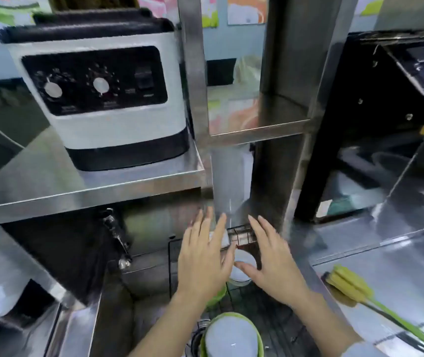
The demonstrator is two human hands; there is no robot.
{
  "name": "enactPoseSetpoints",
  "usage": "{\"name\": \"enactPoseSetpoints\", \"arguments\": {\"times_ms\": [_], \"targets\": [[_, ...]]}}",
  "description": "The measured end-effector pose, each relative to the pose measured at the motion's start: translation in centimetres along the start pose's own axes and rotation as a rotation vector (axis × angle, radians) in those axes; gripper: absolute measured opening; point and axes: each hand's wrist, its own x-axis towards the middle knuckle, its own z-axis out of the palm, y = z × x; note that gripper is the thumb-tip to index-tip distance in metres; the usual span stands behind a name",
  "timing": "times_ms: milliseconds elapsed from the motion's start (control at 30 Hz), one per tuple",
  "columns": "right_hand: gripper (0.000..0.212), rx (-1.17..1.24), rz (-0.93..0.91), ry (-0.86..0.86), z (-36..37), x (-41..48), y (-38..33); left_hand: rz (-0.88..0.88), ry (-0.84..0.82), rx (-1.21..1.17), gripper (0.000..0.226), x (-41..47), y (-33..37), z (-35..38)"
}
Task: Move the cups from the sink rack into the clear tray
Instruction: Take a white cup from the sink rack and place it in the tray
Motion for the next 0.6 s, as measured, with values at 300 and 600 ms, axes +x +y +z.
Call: {"name": "enactPoseSetpoints", "arguments": {"times_ms": [300,600], "targets": [[0.110,0.113,0.267,-0.333,5.9,0.0,3.1,-0.325,-0.507,-0.124,0.068,-2.0,-0.7,8.0],[0.108,0.254,0.497,-0.397,8.3,1.0,4.5,-0.445,-0.620,-0.208,0.050,-0.9,-0.5,9.8]]}}
